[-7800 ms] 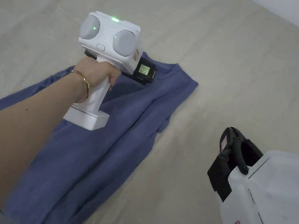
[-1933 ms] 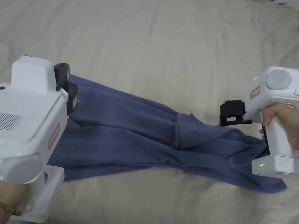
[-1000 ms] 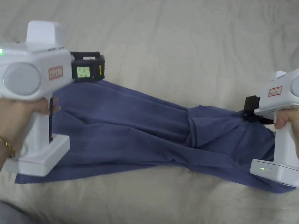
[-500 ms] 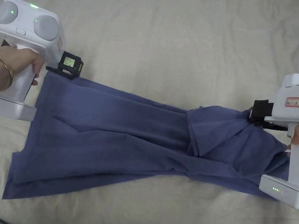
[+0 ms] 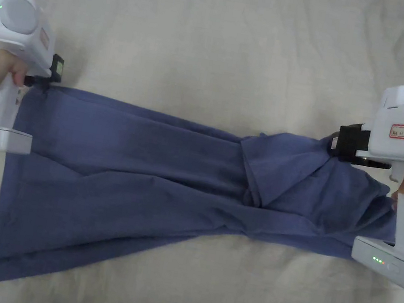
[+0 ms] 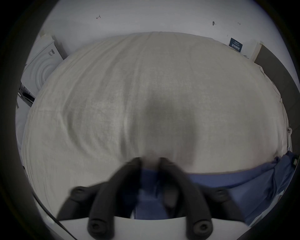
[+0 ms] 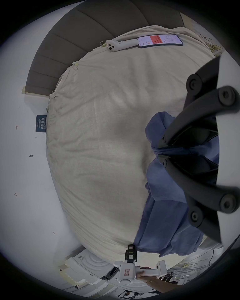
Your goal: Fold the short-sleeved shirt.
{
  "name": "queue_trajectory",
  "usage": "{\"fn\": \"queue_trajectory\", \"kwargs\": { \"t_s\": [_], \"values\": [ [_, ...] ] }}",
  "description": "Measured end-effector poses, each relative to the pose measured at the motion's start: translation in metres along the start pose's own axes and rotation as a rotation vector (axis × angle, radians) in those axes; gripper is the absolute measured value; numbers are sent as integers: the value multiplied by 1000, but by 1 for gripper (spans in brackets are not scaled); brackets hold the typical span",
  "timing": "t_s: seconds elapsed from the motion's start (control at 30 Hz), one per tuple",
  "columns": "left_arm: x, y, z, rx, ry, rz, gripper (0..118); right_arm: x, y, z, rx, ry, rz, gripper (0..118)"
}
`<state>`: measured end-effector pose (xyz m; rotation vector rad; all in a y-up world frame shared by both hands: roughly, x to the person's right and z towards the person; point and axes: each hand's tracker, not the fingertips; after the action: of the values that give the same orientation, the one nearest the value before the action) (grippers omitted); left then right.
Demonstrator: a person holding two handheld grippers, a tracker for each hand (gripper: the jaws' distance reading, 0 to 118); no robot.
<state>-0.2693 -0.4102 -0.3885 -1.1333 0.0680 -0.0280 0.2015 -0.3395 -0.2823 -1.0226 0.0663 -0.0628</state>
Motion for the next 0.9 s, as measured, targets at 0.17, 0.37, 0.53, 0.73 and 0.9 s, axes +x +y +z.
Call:
{"fn": "queue_trajectory", "kwargs": {
  "t_s": [0.17, 0.37, 0.53, 0.73, 0.9],
  "values": [
    [-14, -4, 26, 83, -55, 38, 0, -1, 7, 0, 6, 17, -38, 6],
    [-29, -3, 118, 336, -130, 100, 0, -3, 16, 43, 103, 13, -64, 6],
    [-41, 0, 205, 568, -55, 86, 0, -3, 33, 110, 237, -3, -67, 6],
    [-55, 0, 306, 761, 7, 62, 0, 2, 68, 200, 408, 32, -103, 6],
    [-63, 11, 369, 879, 47, 103, 0, -7, 102, 265, 519, 31, -84, 6]
  ]
}}
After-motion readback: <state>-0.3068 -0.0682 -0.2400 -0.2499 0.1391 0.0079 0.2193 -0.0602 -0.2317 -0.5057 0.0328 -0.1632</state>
